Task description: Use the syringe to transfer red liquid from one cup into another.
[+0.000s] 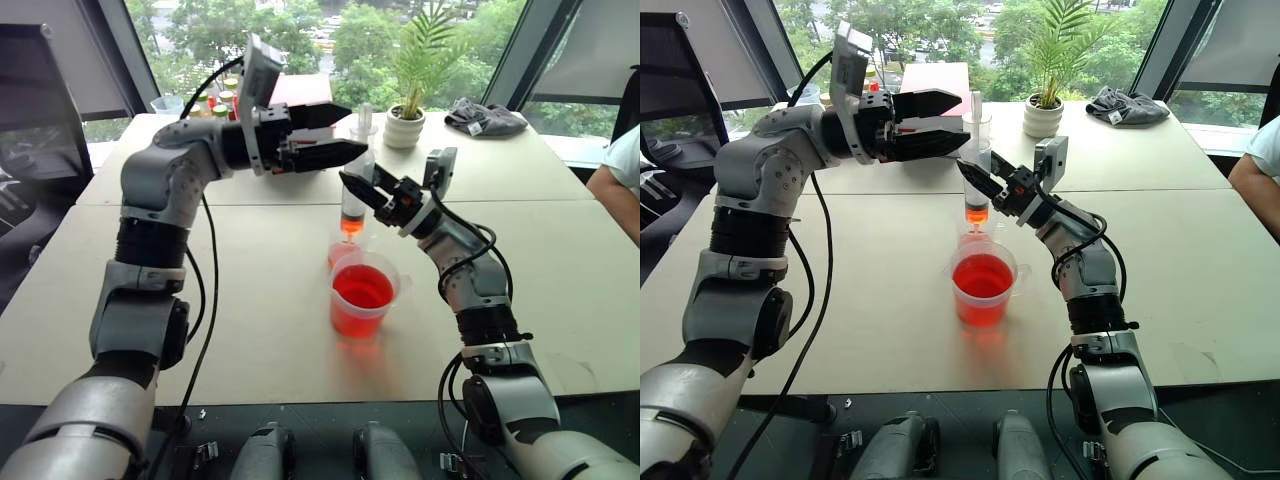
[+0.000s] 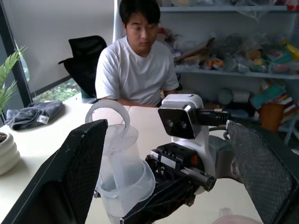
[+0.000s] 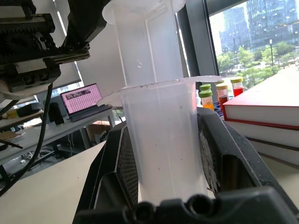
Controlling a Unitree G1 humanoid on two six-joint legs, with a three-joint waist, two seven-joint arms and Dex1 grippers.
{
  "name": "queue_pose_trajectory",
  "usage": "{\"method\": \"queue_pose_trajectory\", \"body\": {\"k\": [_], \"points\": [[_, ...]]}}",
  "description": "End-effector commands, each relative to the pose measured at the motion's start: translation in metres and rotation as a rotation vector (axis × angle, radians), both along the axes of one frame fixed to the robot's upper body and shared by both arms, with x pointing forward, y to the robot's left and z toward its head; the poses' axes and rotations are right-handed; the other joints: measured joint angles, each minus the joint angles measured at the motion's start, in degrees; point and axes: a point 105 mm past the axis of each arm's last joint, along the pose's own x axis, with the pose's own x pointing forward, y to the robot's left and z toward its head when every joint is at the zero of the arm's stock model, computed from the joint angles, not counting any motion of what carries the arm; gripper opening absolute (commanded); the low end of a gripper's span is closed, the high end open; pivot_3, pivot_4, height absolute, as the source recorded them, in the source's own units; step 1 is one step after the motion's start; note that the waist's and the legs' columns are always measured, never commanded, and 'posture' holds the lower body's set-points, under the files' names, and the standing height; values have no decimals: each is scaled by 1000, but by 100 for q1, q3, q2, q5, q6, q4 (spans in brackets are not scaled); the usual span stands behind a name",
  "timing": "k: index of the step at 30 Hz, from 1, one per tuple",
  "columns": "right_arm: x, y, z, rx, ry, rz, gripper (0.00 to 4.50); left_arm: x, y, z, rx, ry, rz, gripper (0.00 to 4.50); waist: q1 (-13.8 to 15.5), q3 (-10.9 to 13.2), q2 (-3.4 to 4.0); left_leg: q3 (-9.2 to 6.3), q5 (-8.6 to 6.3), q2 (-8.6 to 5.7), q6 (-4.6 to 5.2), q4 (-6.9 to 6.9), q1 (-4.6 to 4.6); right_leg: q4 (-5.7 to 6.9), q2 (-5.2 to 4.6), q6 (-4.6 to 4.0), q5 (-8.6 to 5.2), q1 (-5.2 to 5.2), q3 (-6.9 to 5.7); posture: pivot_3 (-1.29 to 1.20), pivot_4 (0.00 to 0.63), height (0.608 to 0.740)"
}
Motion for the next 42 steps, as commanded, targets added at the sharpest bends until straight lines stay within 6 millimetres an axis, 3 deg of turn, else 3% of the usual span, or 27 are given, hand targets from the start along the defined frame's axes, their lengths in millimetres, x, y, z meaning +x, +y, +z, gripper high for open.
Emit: {"method": "queue_pose_trajectory", "body": {"k": [1, 10, 13, 18, 20, 42], "points": [[-6, 1, 13, 10, -67, 7, 1417, 1, -7, 7, 5, -44, -13, 4189, -2, 0, 0, 1, 0, 0, 0, 0, 0, 1, 0, 0, 0, 0, 0, 0, 150, 740], [-8, 2, 13, -5, -75, 10, 1417, 4, -22, 2, 6, -16, -58, 4189, 13, 0, 0, 0, 0, 0, 0, 0, -1, 0, 0, 0, 0, 0, 0, 0, 150, 740], [-9, 2, 12, -13, -73, 11, 1417, 7, -25, 5, -16, -7, -58, 3306, 8, 0, 0, 1, 0, -1, 0, 1, -1, 0, -1, 0, 0, 0, 0, 0, 150, 740], [-11, 3, 10, -22, -72, 16, 1417, 9, -27, 3, -23, -1, -56, 784, 2, 0, 0, -1, 0, -1, 0, 0, 0, 0, 0, 0, 0, 0, 0, 0, 150, 740], [-12, 3, 11, -27, -77, 17, 1417, 10, -27, 2, -22, 0, -51, 51, 0, 0, 0, -1, 0, 0, 0, 0, -1, 1, 0, 0, 0, -1, 0, 0, 150, 740], [-21, -8, 57, 2, -170, -14, 1417, 12, -29, -42, 56, 42, -18, 51, 8, 0, -1, -1, 0, 0, 0, 0, -1, 1, -1, 0, 0, -1, 0, 0, 150, 740]]}}
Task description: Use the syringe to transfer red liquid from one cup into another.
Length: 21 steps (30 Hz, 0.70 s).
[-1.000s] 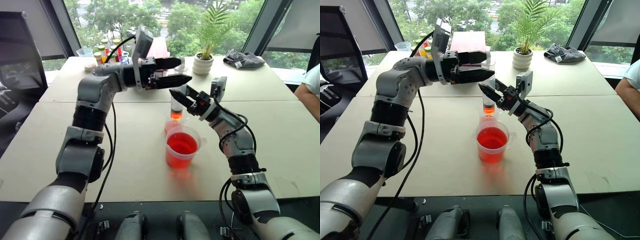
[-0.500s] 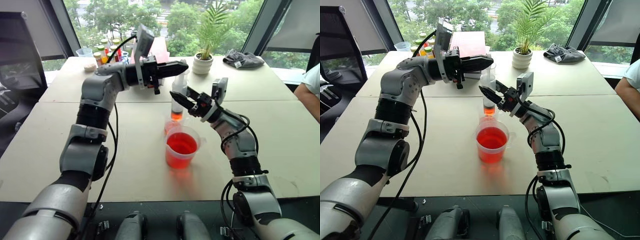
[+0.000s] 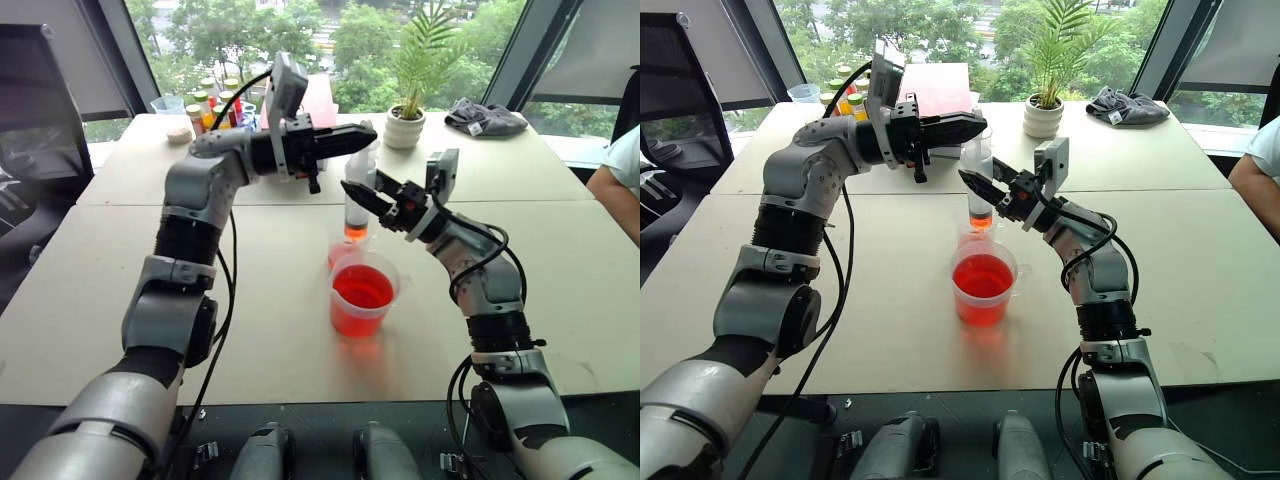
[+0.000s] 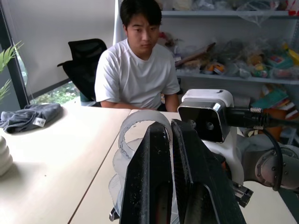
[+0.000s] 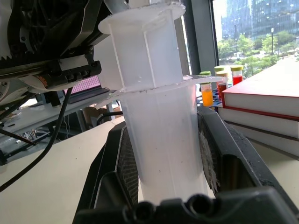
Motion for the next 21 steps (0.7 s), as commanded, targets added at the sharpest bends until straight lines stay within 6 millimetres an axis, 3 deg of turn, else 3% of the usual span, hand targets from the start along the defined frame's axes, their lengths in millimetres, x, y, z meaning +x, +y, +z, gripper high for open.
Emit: {"method": "queue_pose_trajectory", "body": {"k": [1, 12, 21], "points": [[-14, -3, 60, 85, -189, 7, 1417, -5, -11, -22, 69, 31, -31, 51, 1, 0, 0, 0, 0, 0, 0, 0, 0, 0, 0, 0, 0, 0, 0, 0, 150, 740], [-14, -4, 70, 95, -206, 7, 1417, -8, -11, -42, 84, 88, -24, 51, 4, 0, 0, 0, 0, 0, 0, 0, 0, 0, -1, 0, 0, 0, 0, 0, 150, 740], [-12, -4, 75, 97, -214, 9, 1417, -8, -9, -46, 92, 95, -16, 51, 3, 0, 0, 0, 0, 0, 0, 0, 0, 0, -1, 0, 0, 0, 0, 0, 150, 740]]}}
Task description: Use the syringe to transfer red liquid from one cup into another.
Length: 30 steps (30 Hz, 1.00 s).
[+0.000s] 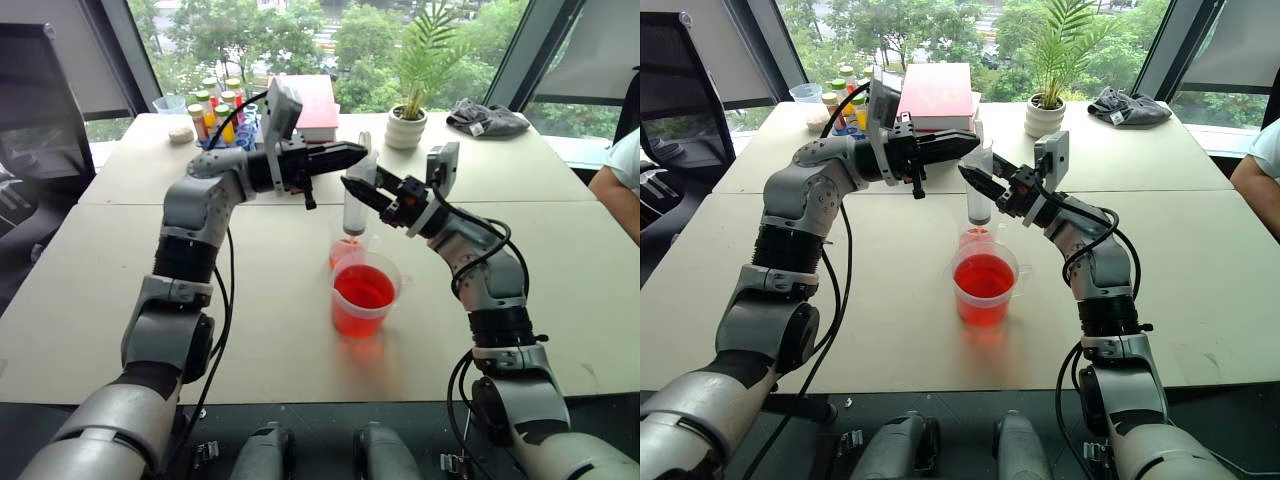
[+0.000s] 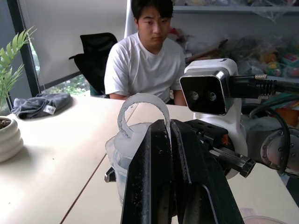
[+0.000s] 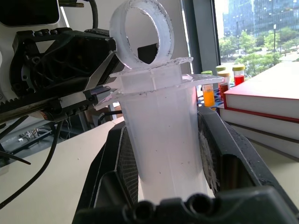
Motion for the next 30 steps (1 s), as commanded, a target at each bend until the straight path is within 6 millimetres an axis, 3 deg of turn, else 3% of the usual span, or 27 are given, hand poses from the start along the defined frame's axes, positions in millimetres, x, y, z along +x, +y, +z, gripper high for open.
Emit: {"method": "queue_pose_trajectory", "body": {"k": [1, 9, 12, 17, 23, 28, 30], "points": [[-14, -4, 65, 97, -212, 10, 1417, -6, -13, -31, 91, 88, -55, 51, 0, 0, 0, 0, 0, 0, 0, 0, 0, 0, 0, 0, 0, 0, 0, 0, 150, 740], [-14, 3, 54, 88, -178, 31, 1417, -6, -4, -15, 73, 59, -41, 51, -3, 0, 0, 0, 0, 0, 0, 0, 0, 0, 0, 0, 0, 0, 0, 0, 150, 740], [-14, 4, 50, 84, -165, 35, 1417, -6, 2, -6, 59, 49, -32, 885, -1, 0, 0, 0, 0, 0, 0, 0, 0, 0, 0, 0, 0, 0, 0, 0, 150, 740], [-13, 5, 43, 78, -141, 37, 1417, -7, 20, 13, 20, 12, 15, 3340, -5, 0, 0, 0, 0, 0, 0, 0, 0, 0, 0, 0, 0, 0, 0, 0, 150, 740], [-12, 3, 45, 92, -132, 27, 1417, -15, 49, 27, -6, 3, 63, 3340, -33, 0, 1, -3, 0, 2, 0, -5, 1, 1, 0, 0, 0, -3, 0, 0, 150, 740], [-10, -5, 62, 112, -115, -23, 1417, -19, 67, 16, 11, 33, 123, 3340, -9, 0, 1, -2, 1, 1, -3, -5, 0, 1, -7, -1, 0, -3, 0, 0, 150, 740], [1, -21, 80, 121, -21, -118, 1417, -21, 70, 6, 26, 49, 142, 3340, 2, 1, 2, -2, 1, -1, -3, -3, 0, 2, -14, -1, 0, -4, 1, 0, 150, 740]]}}
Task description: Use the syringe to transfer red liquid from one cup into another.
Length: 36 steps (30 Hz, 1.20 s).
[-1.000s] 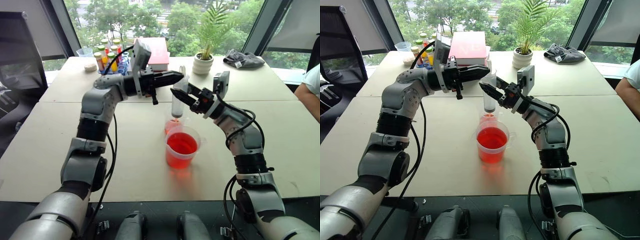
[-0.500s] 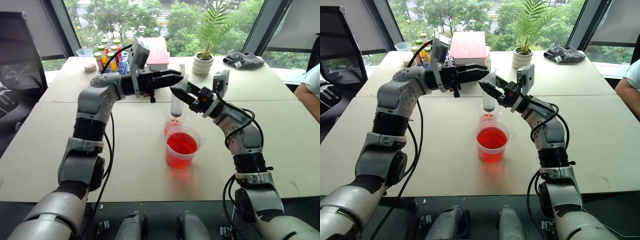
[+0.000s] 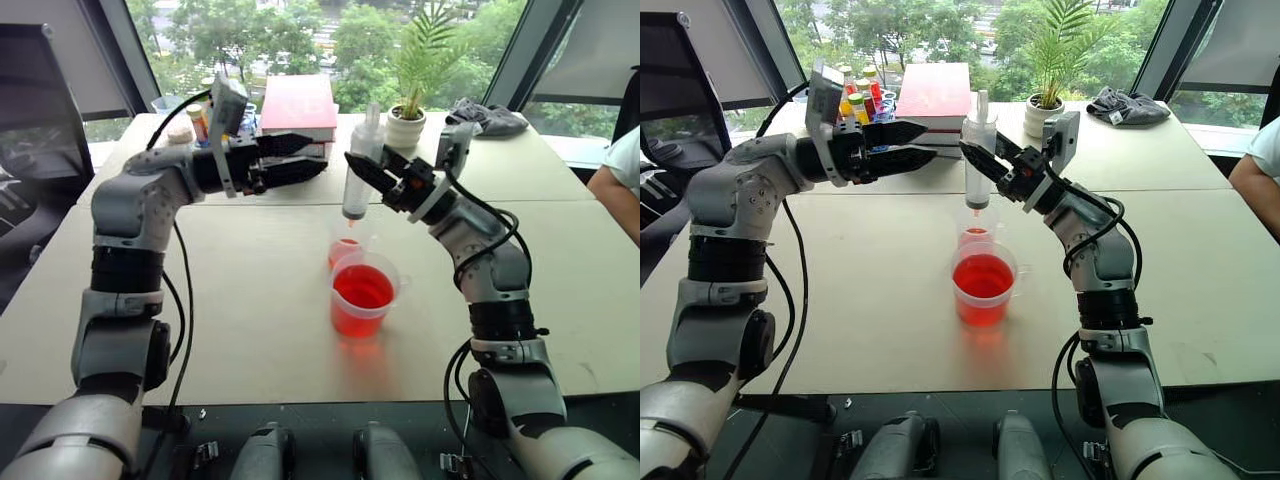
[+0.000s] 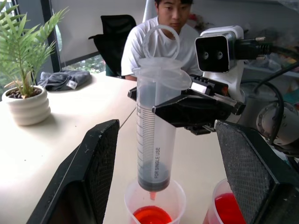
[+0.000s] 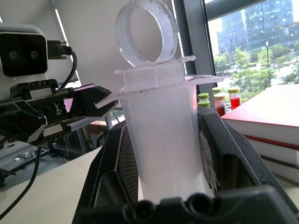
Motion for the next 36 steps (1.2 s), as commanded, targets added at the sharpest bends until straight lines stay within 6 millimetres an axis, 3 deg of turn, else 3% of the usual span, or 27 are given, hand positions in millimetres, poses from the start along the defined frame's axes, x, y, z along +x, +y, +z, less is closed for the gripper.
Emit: {"method": "queue_pose_trajectory", "body": {"k": [1, 3, 6, 11, 14, 18, 21, 26, 32, 36], "points": [[1, -24, 56, 44, 5, -116, 1417, -10, 3, 4, -6, -37, 8, 3340, 16, 0, 0, 0, 0, -1, 0, 0, 0, 1, -8, -1, 0, 0, 1, 0, 150, 740], [9, -39, 63, 33, 106, -190, 1417, -12, 3, -3, -2, -21, 12, 3340, 22, 0, 0, -3, 0, 0, -3, 1, -2, 0, -19, -2, 0, -2, 3, 0, 150, 740], [13, -66, 54, -103, 287, -286, 1417, -18, 2, -16, 11, 5, 11, 3340, 21, -1, -2, -9, -1, -1, -5, -14, -3, -10, -29, -7, -3, -4, -1, 0, 150, 740], [11, -107, 10, -302, 580, -416, 1417, -29, 2, -25, 4, 45, 0, 3340, -24, 0, 0, -4, -2, -3, -5, -31, -6, -29, -39, -19, -8, -7, -1, 0, 150, 740], [4, -131, -35, -429, 798, -480, 1417, -33, 4, -31, 1, 59, 12, 3340, -26, 0, 2, 0, -2, -2, -5, -33, -5, -27, -39, -19, -8, -12, 2, 0, 150, 740], [0, -144, -67, -459, 981, -499, 1417, -38, 3, -31, -14, 72, 8, 3340, -25, 0, 2, 3, -2, -2, -4, -32, -6, -28, -38, -23, -11, -11, 3, 0, 150, 740], [2, -159, -106, -527, 1091, -581, 1417, -43, 2, -36, 13, 74, 10, 3340, -16, -1, 2, 4, -2, -3, -4, -28, -6, -27, -37, -20, -8, -9, 3, 0, 150, 740], [5, -163, -126, -519, 1137, -587, 1417, -46, 2, -37, 15, 79, 15, 3340, 5, -1, 1, 4, -2, -4, -3, -28, -7, -29, -32, -17, -7, -8, 2, 0, 150, 740], [3, -163, -115, -500, 1098, -559, 4314, -50, 2, -38, 16, 90, 14, 3381, 6, -1, 0, 4, -1, -6, -2, -22, -6, -28, -29, -16, -6, -3, 0, 0, 150, 740], [-5, -164, -85, -540, 957, -536, 4419, -51, 6, -39, 26, 94, 20, 3381, 21, 0, 2, 2, -2, -5, -2, -22, -7, -27, -21, -15, -7, -3, -2, 0, 150, 740]]}}
